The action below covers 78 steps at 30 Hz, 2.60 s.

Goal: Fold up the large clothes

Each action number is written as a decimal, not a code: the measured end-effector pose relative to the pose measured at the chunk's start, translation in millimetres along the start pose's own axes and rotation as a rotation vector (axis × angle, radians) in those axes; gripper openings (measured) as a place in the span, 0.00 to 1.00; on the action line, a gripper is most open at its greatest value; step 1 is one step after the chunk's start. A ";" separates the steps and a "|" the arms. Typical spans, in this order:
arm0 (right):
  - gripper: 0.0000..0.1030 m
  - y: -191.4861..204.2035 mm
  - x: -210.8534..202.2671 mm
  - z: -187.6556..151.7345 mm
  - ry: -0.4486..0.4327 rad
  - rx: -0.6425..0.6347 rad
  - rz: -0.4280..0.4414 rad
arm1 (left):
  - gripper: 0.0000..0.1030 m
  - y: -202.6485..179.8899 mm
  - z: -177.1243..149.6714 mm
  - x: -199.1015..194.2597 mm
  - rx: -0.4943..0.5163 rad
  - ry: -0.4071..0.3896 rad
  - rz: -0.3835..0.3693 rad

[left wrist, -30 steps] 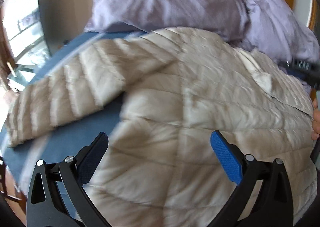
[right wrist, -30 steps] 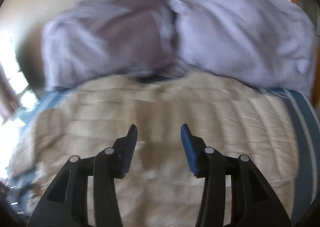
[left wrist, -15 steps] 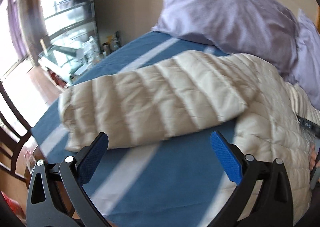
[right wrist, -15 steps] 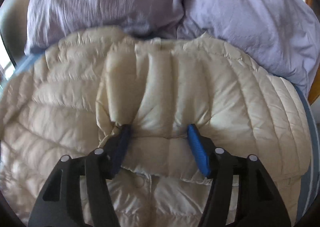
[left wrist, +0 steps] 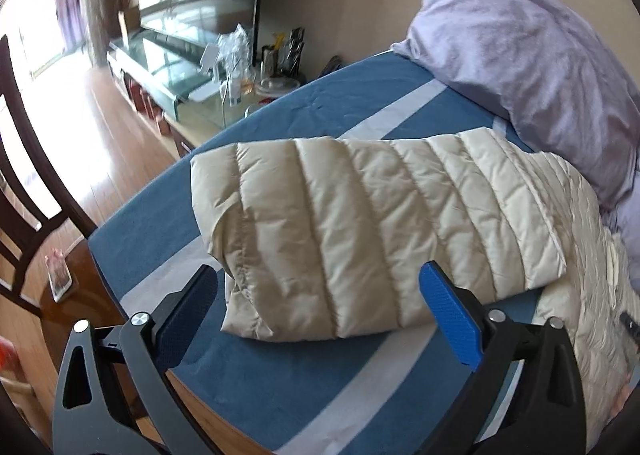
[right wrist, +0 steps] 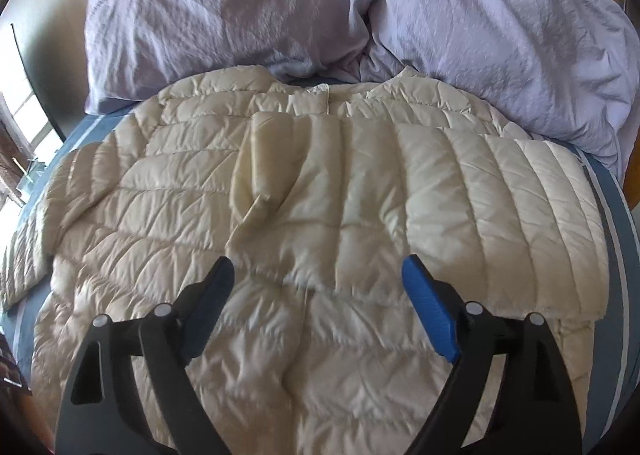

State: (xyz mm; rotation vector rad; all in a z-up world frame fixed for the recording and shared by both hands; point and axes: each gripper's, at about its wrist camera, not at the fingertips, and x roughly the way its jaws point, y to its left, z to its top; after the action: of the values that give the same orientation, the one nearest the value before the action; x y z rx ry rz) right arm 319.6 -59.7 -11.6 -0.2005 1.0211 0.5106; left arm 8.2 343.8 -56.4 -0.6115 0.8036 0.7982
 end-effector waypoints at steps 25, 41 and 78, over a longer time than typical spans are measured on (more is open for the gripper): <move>0.84 -44.0 -35.9 -28.5 -0.071 0.011 0.027 | 0.01 2.1 12.6 -5.1 -0.092 -0.009 -0.023; 0.84 -107.7 -66.0 -51.3 -0.133 0.093 0.013 | 0.01 -203.5 17.4 -81.3 0.238 -0.109 -0.320; 0.84 -186.5 -67.8 -91.7 -0.115 0.239 -0.030 | 0.44 -394.8 -70.1 -56.8 0.534 0.056 -0.485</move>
State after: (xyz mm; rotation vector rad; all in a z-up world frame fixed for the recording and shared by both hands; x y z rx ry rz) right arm 313.7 -278.2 -15.0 0.0257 0.9562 0.3646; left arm 275.3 49.3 20.6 -0.3245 0.8318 0.1090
